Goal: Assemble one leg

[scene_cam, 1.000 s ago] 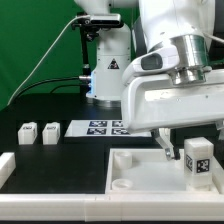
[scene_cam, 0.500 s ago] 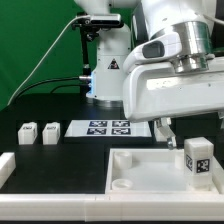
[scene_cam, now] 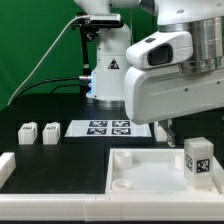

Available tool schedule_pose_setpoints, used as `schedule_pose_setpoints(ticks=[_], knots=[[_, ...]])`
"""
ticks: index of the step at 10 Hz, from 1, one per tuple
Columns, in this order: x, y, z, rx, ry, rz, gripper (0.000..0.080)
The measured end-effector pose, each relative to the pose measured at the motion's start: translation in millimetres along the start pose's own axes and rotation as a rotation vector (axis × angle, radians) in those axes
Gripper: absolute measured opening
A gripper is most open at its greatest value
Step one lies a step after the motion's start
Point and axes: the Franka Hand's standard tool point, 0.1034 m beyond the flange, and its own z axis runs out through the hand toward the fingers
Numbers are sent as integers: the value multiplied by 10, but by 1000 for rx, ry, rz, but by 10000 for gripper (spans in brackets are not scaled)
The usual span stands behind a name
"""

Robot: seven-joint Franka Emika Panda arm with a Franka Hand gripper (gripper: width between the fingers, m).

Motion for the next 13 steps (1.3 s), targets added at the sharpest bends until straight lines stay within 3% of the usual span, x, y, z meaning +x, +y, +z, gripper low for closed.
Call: schedule_pose_setpoints(ticks=[3, 5, 7, 8, 9, 10, 11, 13], knots=[[26, 40, 59, -2, 18, 11, 649], [40, 73, 208, -5, 26, 13, 649], [55, 75, 252, -6, 36, 13, 649], [63, 33, 249, -5, 37, 7, 522], [62, 18, 251, -5, 35, 5, 522], [61, 24, 254, -5, 35, 6, 384], [60, 28, 255, -5, 35, 6, 294], [59, 28, 257, -4, 35, 27, 294]])
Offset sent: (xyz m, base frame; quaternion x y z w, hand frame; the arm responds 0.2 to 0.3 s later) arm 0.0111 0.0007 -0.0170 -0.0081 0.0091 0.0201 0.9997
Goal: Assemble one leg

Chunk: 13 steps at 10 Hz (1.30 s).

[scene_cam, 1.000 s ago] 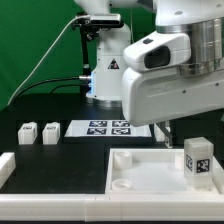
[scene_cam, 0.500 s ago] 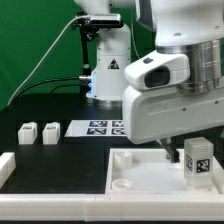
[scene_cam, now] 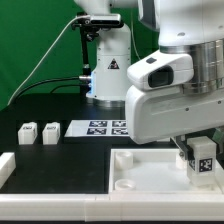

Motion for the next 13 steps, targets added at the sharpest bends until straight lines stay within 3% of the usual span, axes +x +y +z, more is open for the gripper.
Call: schedule_pose_setpoints(ticks=[3, 9, 13], knots=[[0, -1, 0, 1, 0, 80, 294], [10, -57, 34, 5, 19, 957, 294], [3, -82, 49, -3, 14, 1217, 294]])
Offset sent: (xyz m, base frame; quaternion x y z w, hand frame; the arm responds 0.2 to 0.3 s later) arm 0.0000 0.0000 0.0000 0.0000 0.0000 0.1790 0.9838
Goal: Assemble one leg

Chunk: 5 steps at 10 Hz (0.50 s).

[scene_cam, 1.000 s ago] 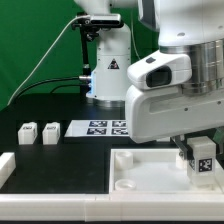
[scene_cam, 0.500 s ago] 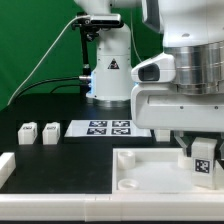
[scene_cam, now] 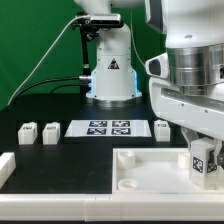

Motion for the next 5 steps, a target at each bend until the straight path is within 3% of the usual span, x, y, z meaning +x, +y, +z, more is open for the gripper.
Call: schedule_pose_setpoints(ticks=[1, 2, 3, 5], knots=[[-2, -1, 0, 0, 0, -25, 294], [-4, -1, 1, 0, 0, -48, 478], [-6, 0, 1, -2, 2, -82, 591], [-46, 10, -8, -32, -4, -414, 637]])
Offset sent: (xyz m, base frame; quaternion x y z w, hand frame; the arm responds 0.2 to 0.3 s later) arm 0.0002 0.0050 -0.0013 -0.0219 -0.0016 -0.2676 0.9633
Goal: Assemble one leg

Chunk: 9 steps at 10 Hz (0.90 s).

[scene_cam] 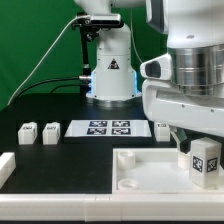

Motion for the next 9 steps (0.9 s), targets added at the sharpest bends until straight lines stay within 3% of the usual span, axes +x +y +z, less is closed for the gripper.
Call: schedule_pose_setpoints(ticks=[1, 7, 9], knots=[[-10, -17, -36, -17, -8, -133, 646], [12, -7, -70, -41, -21, -865, 649], [11, -7, -69, -40, -22, -930, 649]])
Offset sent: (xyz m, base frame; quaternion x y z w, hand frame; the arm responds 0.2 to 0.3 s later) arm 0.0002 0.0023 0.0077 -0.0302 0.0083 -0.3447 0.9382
